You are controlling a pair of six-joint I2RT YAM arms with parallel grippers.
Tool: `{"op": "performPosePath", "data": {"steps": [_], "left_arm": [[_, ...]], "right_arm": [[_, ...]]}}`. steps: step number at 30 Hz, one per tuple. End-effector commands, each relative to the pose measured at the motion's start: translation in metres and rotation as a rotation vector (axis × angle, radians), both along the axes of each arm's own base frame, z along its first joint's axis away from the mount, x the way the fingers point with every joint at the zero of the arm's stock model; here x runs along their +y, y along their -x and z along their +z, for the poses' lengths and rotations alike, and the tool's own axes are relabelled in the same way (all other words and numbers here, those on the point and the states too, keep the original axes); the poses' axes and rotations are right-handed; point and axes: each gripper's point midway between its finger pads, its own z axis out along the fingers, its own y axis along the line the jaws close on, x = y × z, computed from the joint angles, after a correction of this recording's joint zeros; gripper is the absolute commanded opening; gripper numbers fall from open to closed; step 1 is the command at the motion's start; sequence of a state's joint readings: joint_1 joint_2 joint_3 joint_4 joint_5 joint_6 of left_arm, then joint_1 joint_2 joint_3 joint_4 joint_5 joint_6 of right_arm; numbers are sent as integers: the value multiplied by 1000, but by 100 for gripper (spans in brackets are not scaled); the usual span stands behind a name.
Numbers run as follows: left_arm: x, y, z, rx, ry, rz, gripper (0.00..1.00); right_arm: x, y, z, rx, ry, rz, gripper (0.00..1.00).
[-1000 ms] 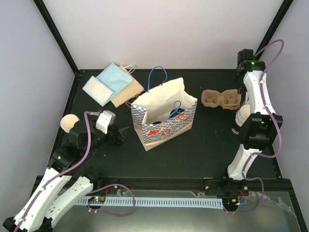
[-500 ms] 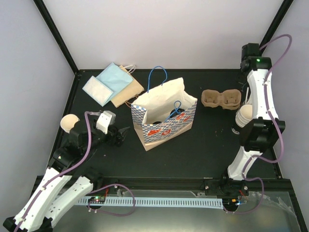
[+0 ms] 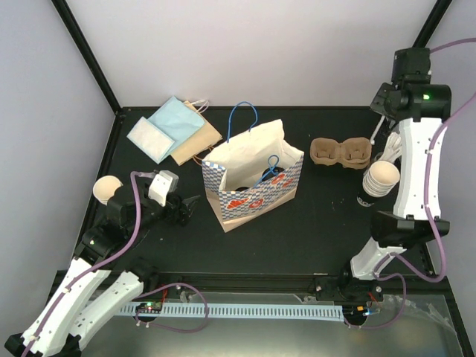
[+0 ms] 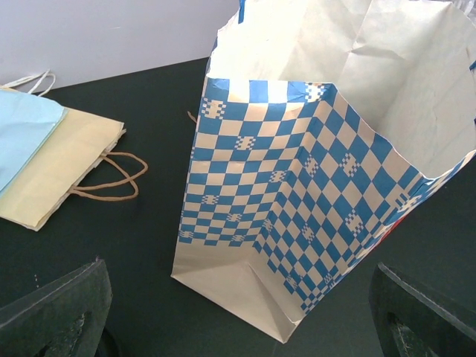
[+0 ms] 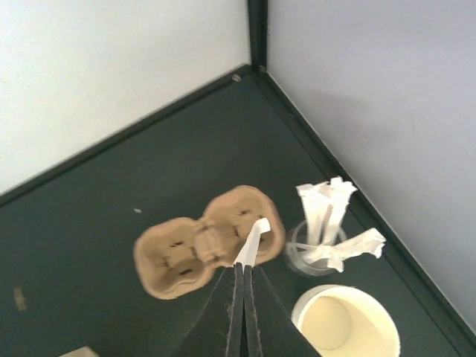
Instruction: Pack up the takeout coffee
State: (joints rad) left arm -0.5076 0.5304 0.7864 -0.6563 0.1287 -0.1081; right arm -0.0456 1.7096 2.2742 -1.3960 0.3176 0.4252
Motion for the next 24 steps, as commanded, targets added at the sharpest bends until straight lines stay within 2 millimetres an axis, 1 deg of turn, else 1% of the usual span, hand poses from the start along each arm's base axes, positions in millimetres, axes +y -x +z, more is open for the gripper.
{"op": "performPosePath", "data": {"steps": [1, 2, 4, 7, 10, 13, 16, 18, 22, 24], "left_arm": [[-4, -1, 6, -19, 18, -16, 97], [-4, -1, 6, -20, 19, -16, 97], [-5, -1, 6, -19, 20, -21, 97], [-5, -1, 5, -15, 20, -25, 97], [-7, -1, 4, -14, 21, -32, 97], [-8, -1, 2, -10, 20, -37, 97], [-12, -1, 0, 1, 22, -59, 97], [-17, 0, -1, 6, 29, -85, 97], [-24, 3, -4, 21, 36, -126, 97], [-23, 3, -5, 24, 33, -125, 97]], "right_arm": [[35, 24, 49, -150, -110, 143, 1], [42, 28, 60, -188, -131, 175, 1], [64, 37, 82, -275, -194, 281, 1], [103, 53, 112, -410, -306, 483, 1], [140, 77, 138, -518, -413, 681, 1], [175, 105, 160, -591, -534, 898, 1], [197, 129, 172, -623, -603, 1036, 1], [204, 141, 173, -629, -631, 1085, 2], [217, 157, 175, -641, -692, 1175, 3], [221, 160, 172, -633, -721, 1196, 4]]}}
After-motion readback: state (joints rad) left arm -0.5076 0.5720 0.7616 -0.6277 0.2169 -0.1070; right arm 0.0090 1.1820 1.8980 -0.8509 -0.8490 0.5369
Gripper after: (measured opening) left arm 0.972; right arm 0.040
